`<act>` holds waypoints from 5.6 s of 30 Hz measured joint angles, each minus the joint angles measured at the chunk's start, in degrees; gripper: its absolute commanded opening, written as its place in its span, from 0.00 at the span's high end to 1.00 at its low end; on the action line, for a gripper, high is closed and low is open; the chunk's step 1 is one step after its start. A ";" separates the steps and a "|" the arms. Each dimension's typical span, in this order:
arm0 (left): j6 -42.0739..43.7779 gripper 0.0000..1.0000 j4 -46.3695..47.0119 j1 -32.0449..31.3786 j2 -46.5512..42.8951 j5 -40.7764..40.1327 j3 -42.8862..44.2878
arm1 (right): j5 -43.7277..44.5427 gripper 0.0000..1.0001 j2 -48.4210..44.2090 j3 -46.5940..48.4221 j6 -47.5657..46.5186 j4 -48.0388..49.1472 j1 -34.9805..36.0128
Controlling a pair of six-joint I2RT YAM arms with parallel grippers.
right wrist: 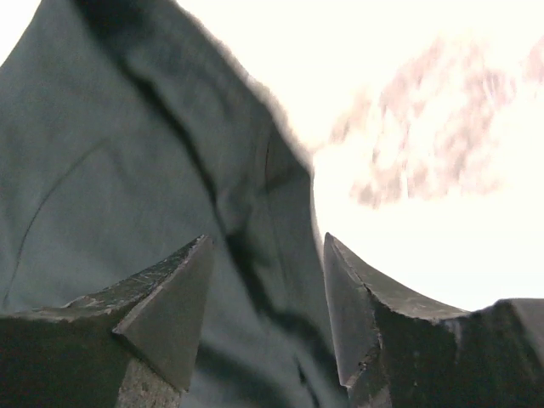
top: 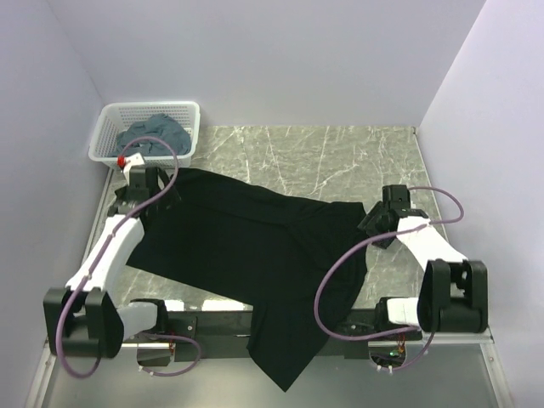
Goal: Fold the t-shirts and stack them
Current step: Fold the tshirt
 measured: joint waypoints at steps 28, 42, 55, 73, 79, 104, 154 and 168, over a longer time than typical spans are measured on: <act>1.11 0.14 2.29 -1.88 -8.35 -1.75 -4.90 | 23.82 1.00 41.66 43.10 -13.09 -1.86 -1.66; 1.42 0.09 2.93 -2.21 -4.72 1.73 -4.90 | 27.32 0.37 57.16 67.91 -21.55 -7.41 -4.70; 1.44 0.11 3.08 -2.54 -8.37 3.26 -5.49 | 12.04 0.44 17.49 25.75 -7.54 -10.40 -0.28; 1.51 0.11 3.08 -2.80 -10.40 4.07 -5.51 | 1.66 0.67 8.61 7.23 0.76 -13.20 41.13; 1.53 0.11 3.08 -2.80 -10.34 4.07 -5.51 | 1.92 0.68 13.18 6.82 1.42 -13.62 46.69; 1.55 0.11 3.04 -2.80 -8.57 4.04 -5.51 | 0.48 0.70 6.36 6.67 2.62 -19.50 49.22; -11.80 0.23 1.73 -5.27 0.20 16.76 -12.02 | -5.31 0.57 1.55 7.82 3.69 3.65 -7.78; -20.79 0.58 5.57 -5.46 0.09 19.17 -21.46 | -8.44 0.58 3.30 -0.52 5.25 11.04 -7.76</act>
